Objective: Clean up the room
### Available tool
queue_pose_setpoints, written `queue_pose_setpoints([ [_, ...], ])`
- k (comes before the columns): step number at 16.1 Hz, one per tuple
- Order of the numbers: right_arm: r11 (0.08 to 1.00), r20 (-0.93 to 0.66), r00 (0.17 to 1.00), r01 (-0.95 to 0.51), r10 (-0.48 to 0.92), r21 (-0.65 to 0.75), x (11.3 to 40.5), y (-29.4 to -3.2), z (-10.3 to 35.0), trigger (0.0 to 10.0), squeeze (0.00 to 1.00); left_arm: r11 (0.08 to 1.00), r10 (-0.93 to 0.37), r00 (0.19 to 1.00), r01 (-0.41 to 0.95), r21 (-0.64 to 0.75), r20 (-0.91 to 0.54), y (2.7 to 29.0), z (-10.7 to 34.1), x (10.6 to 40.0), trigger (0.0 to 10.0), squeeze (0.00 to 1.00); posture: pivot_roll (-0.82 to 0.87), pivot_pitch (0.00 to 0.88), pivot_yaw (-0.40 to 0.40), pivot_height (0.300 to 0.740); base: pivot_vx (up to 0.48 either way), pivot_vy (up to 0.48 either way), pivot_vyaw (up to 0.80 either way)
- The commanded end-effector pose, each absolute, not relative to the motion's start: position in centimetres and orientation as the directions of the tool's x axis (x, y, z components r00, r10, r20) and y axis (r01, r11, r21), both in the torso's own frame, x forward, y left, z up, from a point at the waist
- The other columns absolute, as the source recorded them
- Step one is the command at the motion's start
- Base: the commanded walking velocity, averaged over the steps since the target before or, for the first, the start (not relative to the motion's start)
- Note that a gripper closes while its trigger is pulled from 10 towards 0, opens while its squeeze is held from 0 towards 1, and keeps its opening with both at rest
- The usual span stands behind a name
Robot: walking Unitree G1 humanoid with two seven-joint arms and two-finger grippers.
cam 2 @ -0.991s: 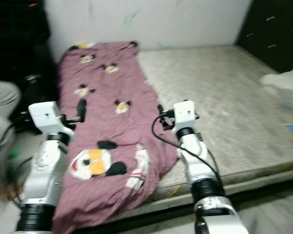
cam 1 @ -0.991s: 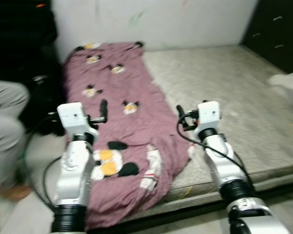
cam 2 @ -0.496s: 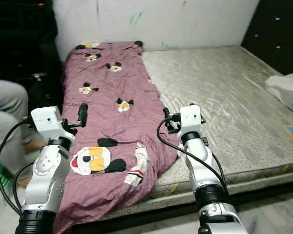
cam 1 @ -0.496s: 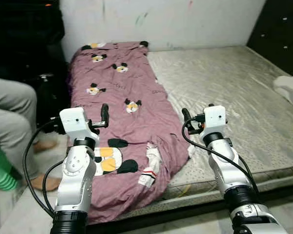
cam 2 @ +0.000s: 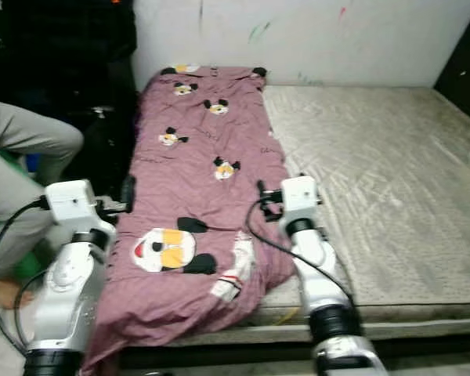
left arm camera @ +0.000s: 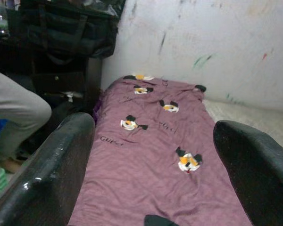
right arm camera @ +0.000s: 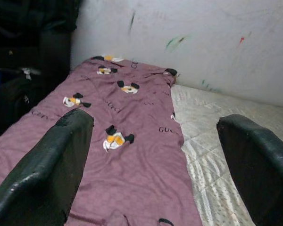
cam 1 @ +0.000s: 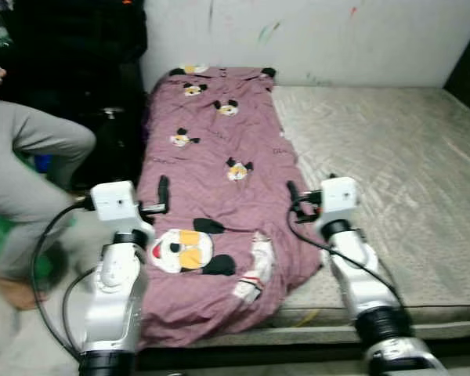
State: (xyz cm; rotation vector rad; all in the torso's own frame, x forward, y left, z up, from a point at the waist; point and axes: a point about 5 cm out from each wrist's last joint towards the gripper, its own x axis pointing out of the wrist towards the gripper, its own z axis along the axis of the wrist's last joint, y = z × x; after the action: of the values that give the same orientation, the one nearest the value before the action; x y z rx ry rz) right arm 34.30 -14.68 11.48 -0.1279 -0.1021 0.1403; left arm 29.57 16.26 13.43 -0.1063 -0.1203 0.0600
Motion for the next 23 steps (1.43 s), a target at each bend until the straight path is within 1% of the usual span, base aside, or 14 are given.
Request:
queue_pose_setpoints([
  [1,0.989,0.095,0.99,-0.094,0.106,-0.117,34.0,-15.4,11.5,10.0,0.0,0.995,0.055,0.993,-0.046,-0.087,0.108,16.2,13.2,29.2,10.0,0.0,0.0,0.0,-0.031,0.74,0.0,0.0,0.0],
  [4,0.993,0.096,0.991,-0.085,0.093,-0.086,33.0,-15.7,11.3,10.0,0.0,0.992,0.079,0.993,-0.07,-0.105,0.09,16.5,12.8,28.7,10.0,0.0,-0.01,0.0,-0.024,0.74,0.0,0.0,0.0],
  [6,0.996,0.068,0.995,-0.066,0.069,-0.053,32.4,-15.8,10.6,10.0,0.0,0.995,0.039,0.996,-0.031,-0.093,0.082,15.9,12.6,28.4,10.0,0.0,-0.01,0.0,-0.028,0.74,0.0,0.0,0.0],
  [9,0.995,0.048,0.995,-0.085,0.087,-0.047,31.5,-15.2,10.1,10.0,0.0,0.995,0.05,0.997,-0.045,-0.09,0.059,16.5,12.2,27.4,10.0,0.0,0.0,0.0,-0.029,0.74,0.0,0.0,0.0],
  [11,0.994,0.024,0.994,-0.103,0.104,-0.032,30.8,-14.8,9.8,10.0,0.0,0.995,0.056,0.998,-0.053,-0.082,0.04,16.9,11.7,26.7,10.0,0.0,0.0,0.017,-0.038,0.74,0.0,0.0,0.0],
  [13,0.991,0.021,0.992,-0.125,0.126,-0.036,30.6,-14.5,10.0,10.0,0.0,0.995,0.06,0.997,-0.057,-0.084,0.039,16.8,11.8,26.7,10.0,0.0,0.0,0.029,-0.045,0.72,0.0,0.0,0.0],
  [14,0.991,0.016,0.992,-0.126,0.127,-0.038,30.6,-14.6,10.0,10.0,0.0,0.995,0.06,0.998,-0.056,-0.086,0.038,16.7,11.8,26.6,10.0,0.0,0.0,0.03,-0.046,0.72,0.0,0.0,0.0],
  [17,0.99,0.006,0.991,-0.131,0.132,-0.041,30.7,-14.7,10.0,10.0,0.0,0.995,0.056,0.998,-0.053,-0.09,0.037,16.4,11.9,26.7,10.0,0.0,0.01,0.027,-0.045,0.695,0.0,0.0,0.0],
  [18,0.99,0.003,0.991,-0.135,0.135,-0.043,31.0,-14.7,10.2,10.0,0.0,0.995,0.061,0.997,-0.057,-0.086,0.045,16.6,12.2,26.9,10.0,0.0,0.01,0.024,-0.043,0.679,0.0,0.0,0.0],
  [20,0.99,0.005,0.991,-0.136,0.136,-0.036,31.1,-14.6,10.3,10.0,0.0,0.995,0.063,0.997,-0.058,-0.08,0.051,16.7,12.4,27.2,10.0,0.0,0.01,0.026,-0.042,0.662,0.0,0.0,0.0],
  [23,0.989,0.004,0.989,-0.145,0.145,-0.035,31.2,-14.5,10.4,10.0,0.0,0.995,0.067,0.996,-0.063,-0.071,0.052,16.9,12.6,27.3,10.0,0.0,0.01,0.036,-0.04,0.623,0.0,0.0,0.0],
])
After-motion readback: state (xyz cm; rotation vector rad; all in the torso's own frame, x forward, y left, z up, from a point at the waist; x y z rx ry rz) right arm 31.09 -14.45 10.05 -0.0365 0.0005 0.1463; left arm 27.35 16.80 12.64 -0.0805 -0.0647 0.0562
